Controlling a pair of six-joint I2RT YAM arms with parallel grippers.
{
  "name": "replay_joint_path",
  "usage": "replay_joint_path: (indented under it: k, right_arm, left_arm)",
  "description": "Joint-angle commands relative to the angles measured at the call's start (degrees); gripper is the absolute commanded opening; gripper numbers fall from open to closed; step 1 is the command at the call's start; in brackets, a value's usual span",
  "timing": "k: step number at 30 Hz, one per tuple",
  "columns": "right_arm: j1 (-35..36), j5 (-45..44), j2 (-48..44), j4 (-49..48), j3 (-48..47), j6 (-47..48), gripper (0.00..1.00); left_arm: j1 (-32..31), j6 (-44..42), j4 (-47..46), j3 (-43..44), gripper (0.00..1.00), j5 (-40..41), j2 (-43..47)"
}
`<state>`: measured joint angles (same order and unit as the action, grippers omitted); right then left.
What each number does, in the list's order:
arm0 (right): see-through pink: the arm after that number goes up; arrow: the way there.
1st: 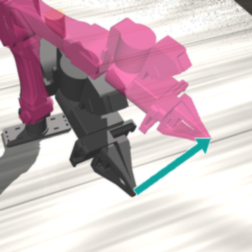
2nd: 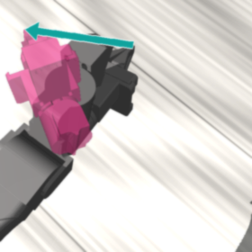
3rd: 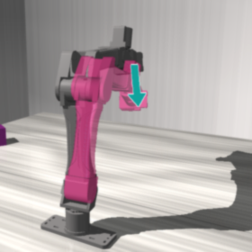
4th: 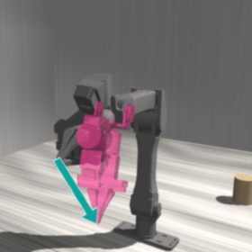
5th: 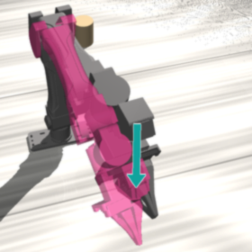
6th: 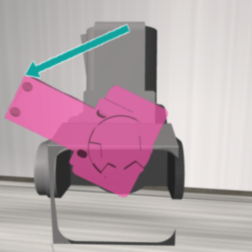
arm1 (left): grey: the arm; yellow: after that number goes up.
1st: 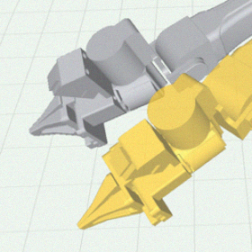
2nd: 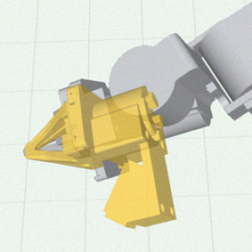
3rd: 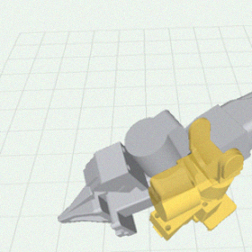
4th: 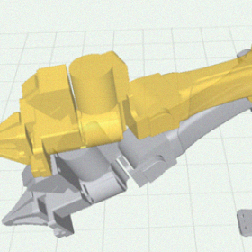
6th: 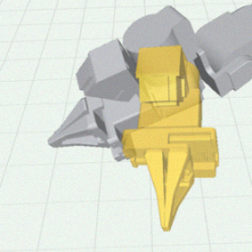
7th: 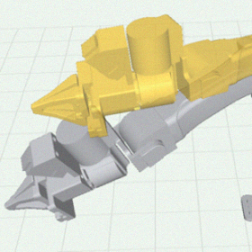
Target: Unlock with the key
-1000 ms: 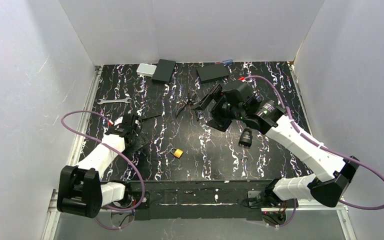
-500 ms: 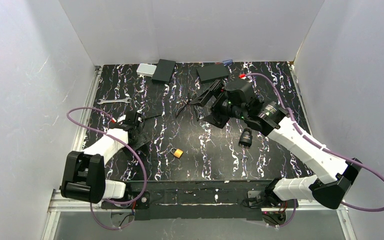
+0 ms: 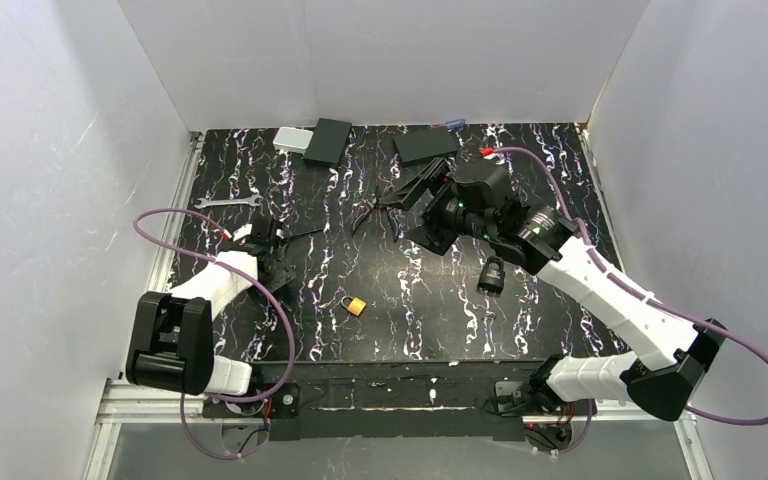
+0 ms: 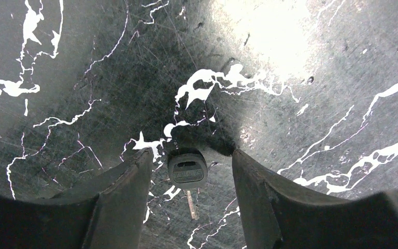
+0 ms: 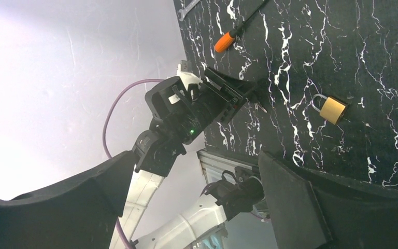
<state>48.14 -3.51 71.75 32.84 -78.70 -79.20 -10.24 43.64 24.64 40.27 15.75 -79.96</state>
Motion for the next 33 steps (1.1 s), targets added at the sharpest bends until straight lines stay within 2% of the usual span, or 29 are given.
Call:
replay_joint_path:
  k: [1,11,13,18,21,23,24,25,26,33]
  right_arm:
    - [0.3,-3.8,-4.3,-4.7,1.5,-0.6,0.98]
    - [0.3,1.2,-2.1,-8.5,3.9,-3.4,0.98]
    - [0.3,1.7,-1.9,-8.5,4.1,-3.7,0.98]
    - [0.3,-0.2,-2.6,-8.1,6.1,-4.0,0.98]
    - [0.3,-0.6,-2.7,-7.3,6.2,-3.8,0.98]
    - [0.3,-1.2,-2.8,-6.4,6.3,-3.5,0.98]
    - [0.3,-1.6,-2.9,-6.1,6.4,-3.4,0.98]
    - [0.3,-1.8,-3.1,-6.0,7.1,-3.2,0.98]
    - [0.3,-1.8,-3.2,-6.1,7.5,-3.1,1.0]
    - [0.3,-1.2,-2.3,-4.8,10.6,-1.3,1.0]
  left_arm:
    - [0.3,0.7,-1.1,-1.4,0.54,-1.2,-1.2]
    - [0.3,1.6,-1.0,-2.4,0.5,-2.6,-0.3]
    - [0.3,1.9,-1.3,-2.8,0.47,-3.1,-0.1]
    - [0.3,2.6,-1.9,-3.7,0.25,-4.8,-0.2]
    - [0.2,3.0,-1.9,-3.7,0.23,-5.9,-0.6]
    - [0.2,3.5,-0.9,-3.4,0.28,-6.2,-0.5]
    - [0.1,3.7,-0.3,-3.4,0.35,-6.0,-0.1]
    - [0.0,3.8,1.4,-3.1,0.5,-5.0,1.2]
    - [-0.2,3.3,2.2,-3.0,0.55,-4.2,2.0]
    - [-5.2,-2.9,8.7,1.7,0.59,-1.0,0.5]
